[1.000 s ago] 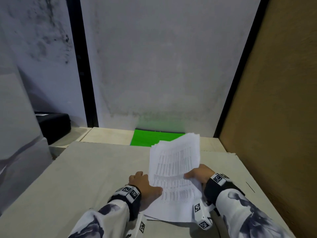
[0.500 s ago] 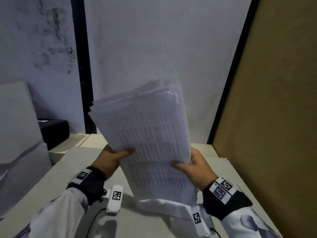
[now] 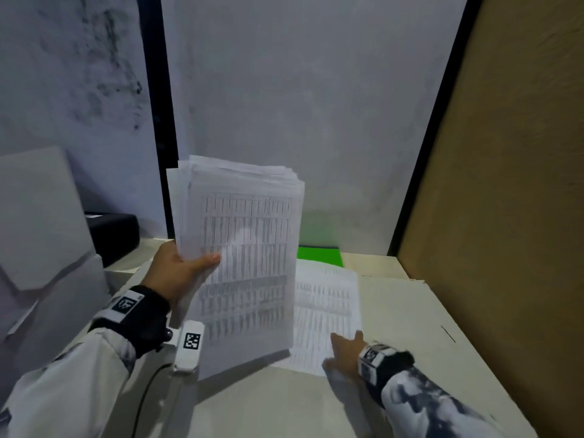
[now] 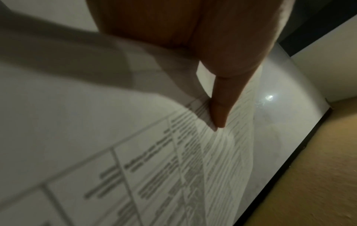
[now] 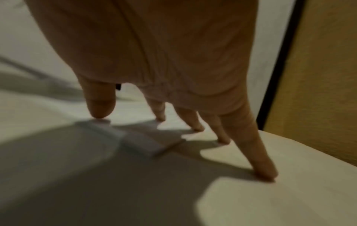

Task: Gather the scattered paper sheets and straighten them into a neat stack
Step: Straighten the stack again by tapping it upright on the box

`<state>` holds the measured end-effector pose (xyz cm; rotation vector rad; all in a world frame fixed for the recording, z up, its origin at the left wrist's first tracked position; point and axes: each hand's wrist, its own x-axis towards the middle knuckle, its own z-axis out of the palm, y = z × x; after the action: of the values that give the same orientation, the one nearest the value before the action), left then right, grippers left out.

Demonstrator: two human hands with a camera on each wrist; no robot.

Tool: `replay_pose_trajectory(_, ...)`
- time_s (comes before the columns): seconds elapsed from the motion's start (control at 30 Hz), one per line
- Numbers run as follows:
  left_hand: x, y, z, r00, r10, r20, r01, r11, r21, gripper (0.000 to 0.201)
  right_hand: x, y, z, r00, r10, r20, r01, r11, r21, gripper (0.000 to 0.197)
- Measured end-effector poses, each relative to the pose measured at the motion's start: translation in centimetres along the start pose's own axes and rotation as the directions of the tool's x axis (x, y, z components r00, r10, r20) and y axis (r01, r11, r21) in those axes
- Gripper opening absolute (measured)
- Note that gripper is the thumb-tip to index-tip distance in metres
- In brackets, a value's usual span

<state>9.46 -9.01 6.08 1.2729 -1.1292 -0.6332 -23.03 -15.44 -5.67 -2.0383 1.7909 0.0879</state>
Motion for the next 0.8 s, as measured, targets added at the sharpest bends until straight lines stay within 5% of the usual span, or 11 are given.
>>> replay_pose_trajectory(0.17, -0.4, 2.3, -0.6, 0.998, -0.026, 0.063, 0.031, 0.997, -0.068, 0.027, -2.1, -1.8, 2.9, 0.976, -0.004, 0.218, 0.057, 0.969, -0.240, 0.081)
replay_pose_trajectory(0.27, -0.8, 2.4, -0.4, 0.965, -0.202, 0.169, 0.249, 0.907, -0.341, 0.030, -6.0, -1.7, 4.3, 0.977, -0.108, 0.186, 0.150, 0.961, -0.232, 0.081)
replay_pose_trajectory(0.33, -1.8, 1.0, -0.1, 0.887, -0.368, 0.278, 0.455, 0.798, -0.396, 0.033, -7.9, -1.1, 5.5, 0.963, -0.132, 0.236, 0.184, 0.959, -0.214, 0.089)
replay_pose_trajectory(0.43, -5.2, -2.6, 0.2, 0.702, -0.642, 0.308, 0.712, 0.638, -0.294, 0.030, -8.9, -0.4, 6.4, 0.960, -0.186, 0.210, 0.241, 0.931, -0.273, 0.091)
replay_pose_trajectory(0.57, -10.3, -7.7, -0.7, 0.572, -0.792, 0.213, 0.819, 0.563, -0.109, 0.041, -10.3, 0.2, 7.6, 0.934, -0.246, 0.261, 0.323, 0.892, -0.317, 0.092)
replay_pose_trajectory(0.67, -13.3, -9.1, -2.1, 0.558, -0.812, 0.173, 0.830, 0.546, -0.114, 0.042, -11.8, -0.1, 8.2, 0.921, -0.298, 0.249, 0.363, 0.888, -0.282, 0.093)
replay_pose_trajectory(0.8, -18.2, -9.9, -3.1, 0.697, -0.704, -0.136, 0.704, 0.708, -0.056, 0.037, -13.7, -1.0, 8.6, 0.899, -0.355, 0.257, 0.426, 0.845, -0.323, 0.089)
